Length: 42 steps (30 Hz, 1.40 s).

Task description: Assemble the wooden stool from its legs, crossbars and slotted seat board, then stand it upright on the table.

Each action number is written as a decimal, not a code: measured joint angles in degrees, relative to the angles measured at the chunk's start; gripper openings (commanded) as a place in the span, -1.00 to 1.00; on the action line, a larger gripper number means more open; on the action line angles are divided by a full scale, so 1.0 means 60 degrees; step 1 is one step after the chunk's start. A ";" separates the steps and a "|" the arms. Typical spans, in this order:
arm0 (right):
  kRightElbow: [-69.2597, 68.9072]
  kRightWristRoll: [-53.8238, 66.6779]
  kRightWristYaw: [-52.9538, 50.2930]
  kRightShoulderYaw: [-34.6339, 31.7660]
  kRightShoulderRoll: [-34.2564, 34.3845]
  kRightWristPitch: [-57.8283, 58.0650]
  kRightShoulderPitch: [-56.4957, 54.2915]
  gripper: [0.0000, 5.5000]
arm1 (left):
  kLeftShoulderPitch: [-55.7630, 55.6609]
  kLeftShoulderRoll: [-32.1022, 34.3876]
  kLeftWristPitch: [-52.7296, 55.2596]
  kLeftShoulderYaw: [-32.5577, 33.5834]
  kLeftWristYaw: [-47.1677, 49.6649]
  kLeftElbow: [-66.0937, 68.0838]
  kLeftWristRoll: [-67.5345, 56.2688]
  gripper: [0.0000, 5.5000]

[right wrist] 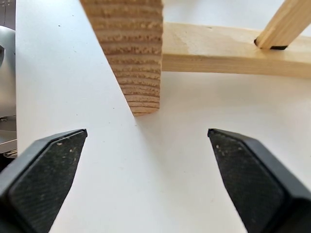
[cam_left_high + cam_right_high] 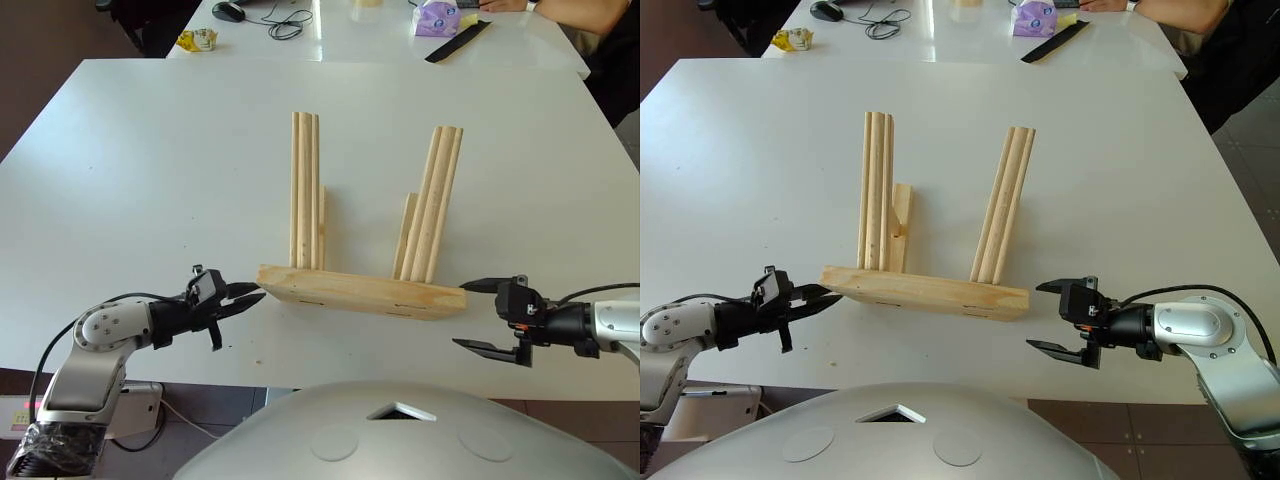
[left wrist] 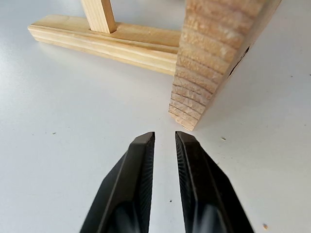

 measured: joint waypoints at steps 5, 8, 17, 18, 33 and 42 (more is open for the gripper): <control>0.0337 -0.0110 0.0077 0.0155 -0.0041 -0.0247 -0.0247 0.68 | -0.0102 0.0009 -0.0109 -0.0421 0.0020 0.0062 0.0175 -0.26; 0.0619 -0.0153 0.0299 0.0279 -0.0163 -0.0434 -0.0460 0.68 | -0.0176 -0.0042 -0.0255 -0.0738 0.0140 0.0131 0.0446 -0.12; 0.1795 -0.0449 0.1038 0.1031 -0.0443 -0.1072 -0.1564 0.68 | -0.0853 -0.0513 -0.0801 -0.1435 0.0364 0.0945 0.0688 -0.06; 0.1795 -0.0449 0.1051 0.1097 -0.0436 -0.1065 -0.1617 0.68 | -0.0947 -0.0551 -0.0868 -0.1475 0.0366 0.1030 0.0696 -0.06; 0.1439 -0.0561 0.0209 0.2328 0.0365 -0.0531 -0.1798 0.68 | -0.1746 -0.0309 -0.1039 -0.1658 -0.0263 0.1799 0.0514 -0.06; 0.1067 -0.0779 -0.0932 0.2821 0.1130 -0.0214 -0.1255 0.68 | -0.1750 -0.0129 -0.0933 -0.1707 -0.0845 0.1780 0.0393 -0.06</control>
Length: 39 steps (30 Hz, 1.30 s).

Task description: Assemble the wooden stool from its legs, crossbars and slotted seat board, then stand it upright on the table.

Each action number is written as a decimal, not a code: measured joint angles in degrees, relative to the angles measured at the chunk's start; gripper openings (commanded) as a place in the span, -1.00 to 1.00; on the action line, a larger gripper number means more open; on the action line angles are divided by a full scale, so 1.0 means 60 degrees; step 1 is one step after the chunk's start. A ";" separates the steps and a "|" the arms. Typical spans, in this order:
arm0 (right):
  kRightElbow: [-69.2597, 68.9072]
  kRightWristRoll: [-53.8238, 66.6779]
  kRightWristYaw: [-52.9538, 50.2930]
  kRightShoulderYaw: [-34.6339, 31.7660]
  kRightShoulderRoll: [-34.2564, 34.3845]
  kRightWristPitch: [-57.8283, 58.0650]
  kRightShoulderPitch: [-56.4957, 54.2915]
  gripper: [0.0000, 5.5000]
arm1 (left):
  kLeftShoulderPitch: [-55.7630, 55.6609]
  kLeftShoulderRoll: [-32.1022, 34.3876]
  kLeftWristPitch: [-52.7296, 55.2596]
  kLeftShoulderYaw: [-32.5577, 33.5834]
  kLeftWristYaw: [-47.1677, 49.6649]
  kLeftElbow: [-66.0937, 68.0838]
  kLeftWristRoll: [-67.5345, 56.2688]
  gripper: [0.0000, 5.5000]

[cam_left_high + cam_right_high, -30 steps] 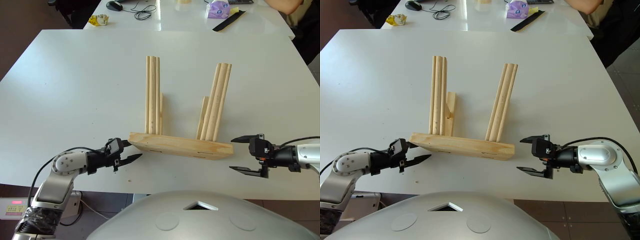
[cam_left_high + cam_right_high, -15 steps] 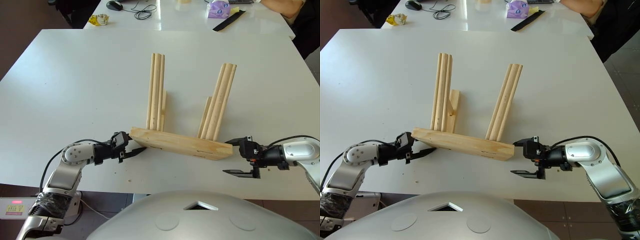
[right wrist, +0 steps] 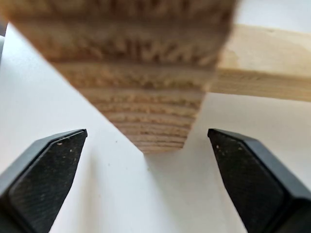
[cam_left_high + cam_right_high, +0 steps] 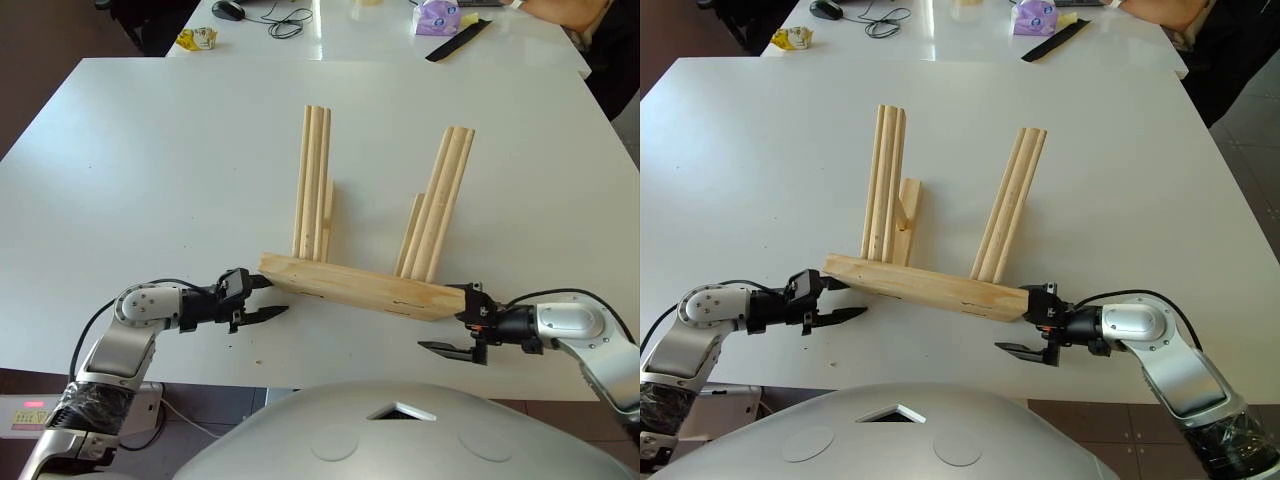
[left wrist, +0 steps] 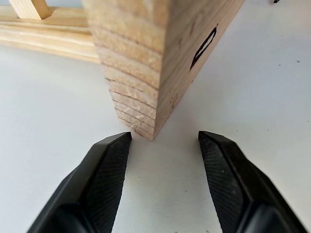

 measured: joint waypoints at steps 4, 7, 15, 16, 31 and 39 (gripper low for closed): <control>-0.0007 -0.0082 -0.0304 0.0108 0.0205 -0.0098 0.0089 0.58 | -0.0090 0.0115 0.0040 0.0001 -0.0038 0.0040 0.0001 -0.15; 0.0034 -0.0106 -0.0437 0.0119 0.0238 -0.0144 0.0081 0.45 | -0.0241 0.0114 0.0129 -0.0013 -0.0035 0.0099 0.0012 -0.28; 0.0379 -0.0056 -0.0383 -0.0024 0.0169 -0.0379 -0.0045 -0.01 | -0.0302 0.0001 0.0251 -0.0089 0.0267 0.0059 0.0034 -0.71; 0.0432 -0.0051 -0.0363 -0.0051 0.0156 -0.0424 -0.0061 -0.09 | -0.0301 -0.0017 0.0262 -0.0098 0.0289 0.0043 0.0038 -0.75; 0.0708 -0.0018 -0.0013 -0.0294 -0.0035 -0.0598 -0.0202 -0.52 | -0.0210 -0.0228 0.0882 -0.0156 0.0783 -0.0532 0.0040 -0.78; 0.0717 0.0140 0.0088 -0.0361 -0.0081 -0.0571 -0.0245 -0.52 | -0.0212 -0.0244 0.1824 0.0045 0.0882 -0.1136 -0.0125 -0.78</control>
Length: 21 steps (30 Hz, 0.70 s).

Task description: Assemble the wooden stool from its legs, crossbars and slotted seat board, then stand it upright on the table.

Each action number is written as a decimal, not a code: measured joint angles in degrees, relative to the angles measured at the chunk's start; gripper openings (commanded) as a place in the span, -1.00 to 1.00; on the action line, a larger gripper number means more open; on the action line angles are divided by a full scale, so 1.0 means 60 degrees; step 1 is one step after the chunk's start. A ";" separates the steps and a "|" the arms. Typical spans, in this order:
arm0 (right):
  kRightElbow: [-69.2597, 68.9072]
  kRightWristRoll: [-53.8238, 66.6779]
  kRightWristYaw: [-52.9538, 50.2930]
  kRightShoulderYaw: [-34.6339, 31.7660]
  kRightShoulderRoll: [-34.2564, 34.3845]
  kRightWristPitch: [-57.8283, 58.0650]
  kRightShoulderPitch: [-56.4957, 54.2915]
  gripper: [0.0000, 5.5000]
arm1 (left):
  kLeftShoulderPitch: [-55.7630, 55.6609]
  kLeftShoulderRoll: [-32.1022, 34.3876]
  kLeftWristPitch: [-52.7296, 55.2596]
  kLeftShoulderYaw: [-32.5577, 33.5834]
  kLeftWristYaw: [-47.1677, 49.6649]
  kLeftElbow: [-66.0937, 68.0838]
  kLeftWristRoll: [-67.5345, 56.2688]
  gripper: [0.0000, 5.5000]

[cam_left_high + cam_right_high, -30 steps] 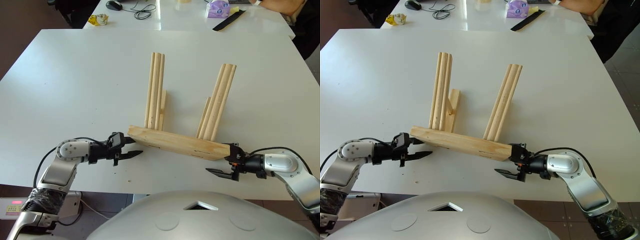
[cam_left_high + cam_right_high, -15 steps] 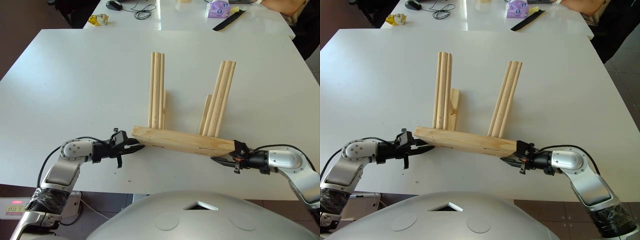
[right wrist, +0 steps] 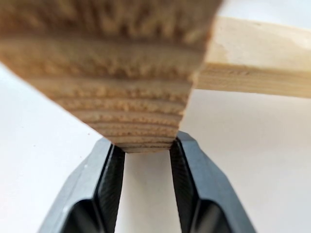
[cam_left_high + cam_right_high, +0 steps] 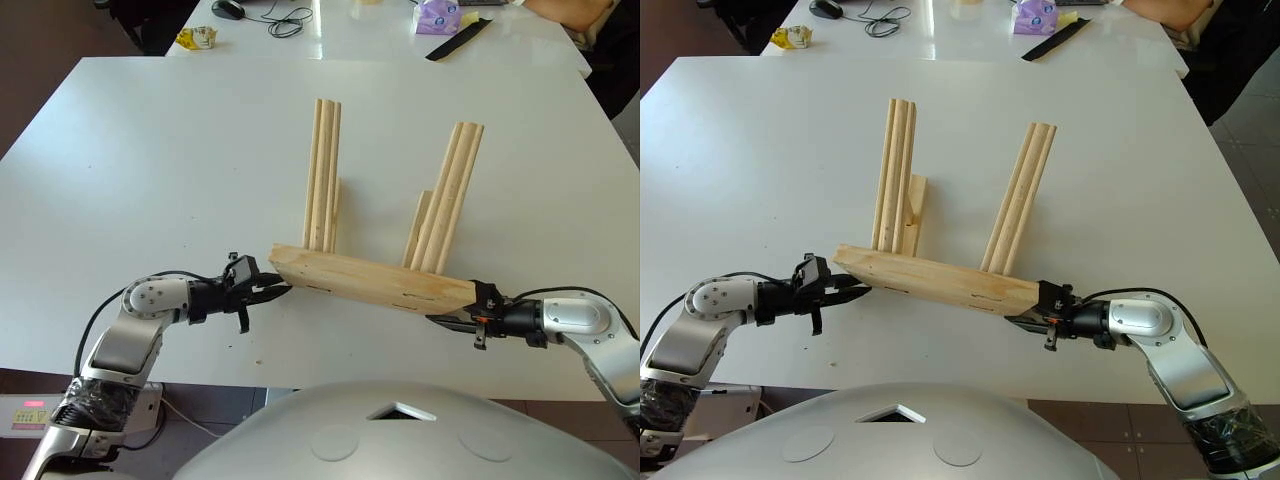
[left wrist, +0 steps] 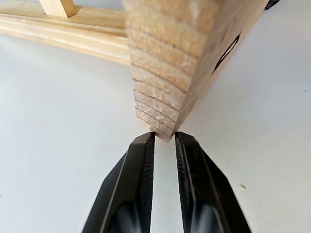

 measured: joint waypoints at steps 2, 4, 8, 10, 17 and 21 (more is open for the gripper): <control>0.0045 0.0016 0.0078 -0.0001 -0.0010 -0.0053 -0.0044 -0.52 | -0.0004 0.0021 0.0302 0.0090 0.0000 -0.0165 -0.0118 -0.78; 0.0083 0.0027 0.0152 -0.0003 -0.0039 -0.0141 -0.0082 -0.52 | 0.0017 0.0065 0.0544 0.0163 -0.0003 -0.0343 -0.0215 -0.78; 0.0314 0.0010 0.0380 0.0010 -0.0145 -0.0494 -0.0204 -0.52 | 0.0259 0.0332 0.0779 0.0161 -0.0065 -0.0776 -0.0284 -0.78; 0.0444 -0.0038 0.0466 0.0048 -0.0205 -0.0678 -0.0238 -0.52 | 0.0341 0.0388 0.0829 0.0089 -0.0082 -0.0823 -0.0284 -0.78; 0.0711 -0.0283 0.0698 0.0188 -0.0446 -0.1166 -0.0378 -0.52 | 0.0704 0.0595 0.0831 -0.0245 -0.0215 -0.1001 -0.0167 -0.78; 0.0797 -0.0465 0.0586 0.0203 -0.0446 -0.1091 -0.0620 -0.25 | 0.0774 0.0803 0.0411 -0.0377 -0.0339 -0.1031 0.0049 -0.78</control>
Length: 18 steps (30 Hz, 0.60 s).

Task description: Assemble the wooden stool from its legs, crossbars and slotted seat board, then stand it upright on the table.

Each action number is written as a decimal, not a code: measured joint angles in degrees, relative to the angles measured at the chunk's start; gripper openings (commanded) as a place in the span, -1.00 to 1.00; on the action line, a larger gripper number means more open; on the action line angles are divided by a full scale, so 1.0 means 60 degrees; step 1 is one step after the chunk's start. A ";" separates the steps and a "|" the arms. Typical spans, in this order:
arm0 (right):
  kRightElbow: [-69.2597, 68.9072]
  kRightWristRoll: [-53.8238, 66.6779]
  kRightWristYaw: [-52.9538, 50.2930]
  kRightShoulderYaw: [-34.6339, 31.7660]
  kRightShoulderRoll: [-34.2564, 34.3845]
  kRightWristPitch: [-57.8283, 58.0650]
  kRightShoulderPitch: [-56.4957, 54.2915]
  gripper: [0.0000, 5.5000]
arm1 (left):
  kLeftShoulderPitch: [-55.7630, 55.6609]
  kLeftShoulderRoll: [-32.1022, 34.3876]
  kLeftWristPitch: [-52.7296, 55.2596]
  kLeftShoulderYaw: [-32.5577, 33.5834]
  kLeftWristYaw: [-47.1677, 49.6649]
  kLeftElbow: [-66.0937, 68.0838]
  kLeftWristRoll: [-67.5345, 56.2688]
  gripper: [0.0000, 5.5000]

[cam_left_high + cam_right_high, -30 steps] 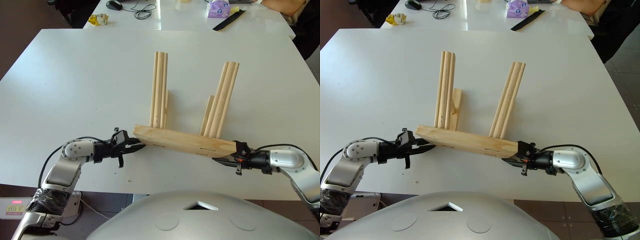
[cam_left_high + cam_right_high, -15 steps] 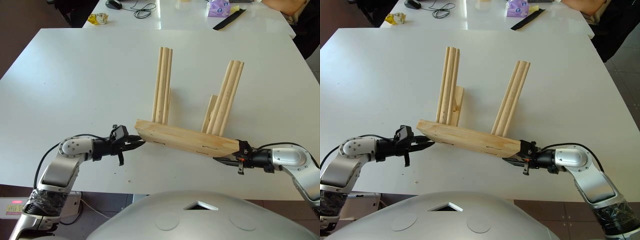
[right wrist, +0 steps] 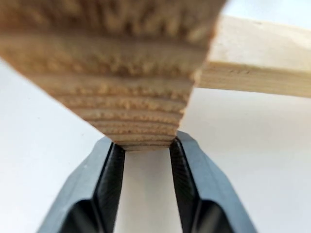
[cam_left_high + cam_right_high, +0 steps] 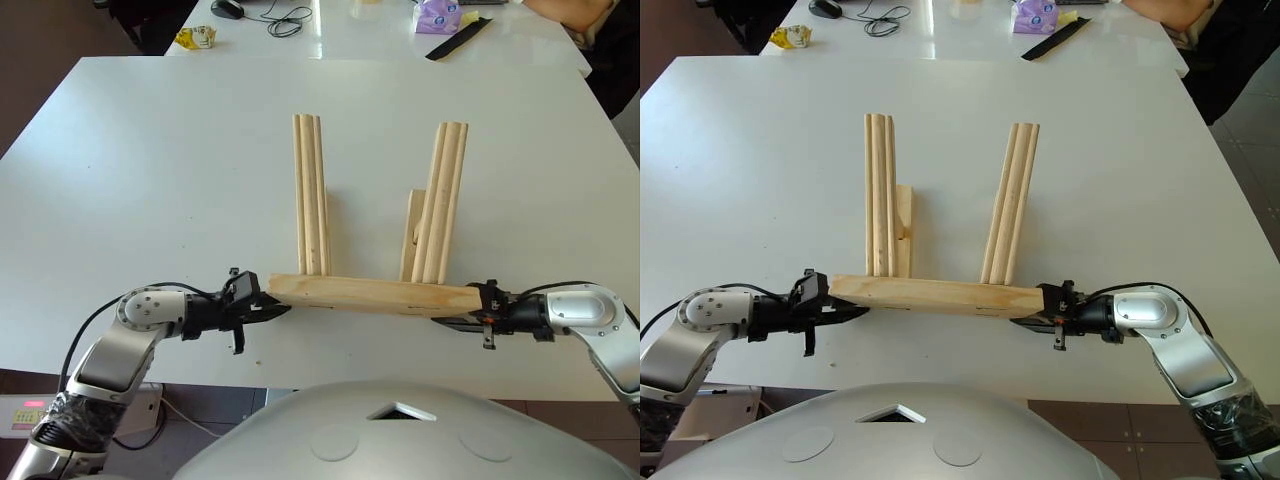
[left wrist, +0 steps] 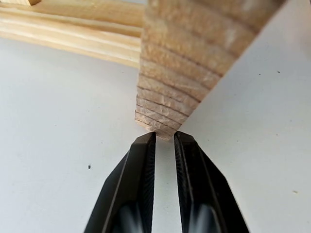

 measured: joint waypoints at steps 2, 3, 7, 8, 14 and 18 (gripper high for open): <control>0.0032 -0.0016 -0.0036 -0.0035 -0.0007 0.0057 -0.0018 -0.17 | 0.0008 0.0059 -0.0204 -0.0069 -0.0117 0.0003 0.0098 -0.69; 0.0034 -0.0023 -0.0057 -0.0051 -0.0009 0.0059 -0.0018 -0.11 | 0.0008 0.0106 -0.0386 -0.0099 -0.0130 0.0027 0.0186 -0.66; 0.0061 -0.0125 -0.0260 -0.0078 0.0016 0.0007 -0.0022 0.08 | -0.0038 0.0110 -0.1345 -0.0270 -0.0198 0.0369 0.0522 -0.53; 0.0086 -0.0170 -0.0354 -0.0085 0.0048 -0.0048 -0.0027 0.15 | -0.0076 0.0091 -0.1571 -0.0306 -0.0196 0.0469 0.0605 -0.53; 0.0128 -0.0357 -0.0832 -0.0101 0.0334 -0.0035 -0.0129 0.44 | -0.0283 0.0015 -0.2183 -0.0361 -0.0107 0.0854 0.0836 -0.53; 0.0081 -0.0373 -0.1030 -0.0069 0.0420 -0.0027 -0.0134 0.67 | -0.0637 -0.0060 -0.2892 -0.0366 0.0051 0.1368 0.1064 -0.53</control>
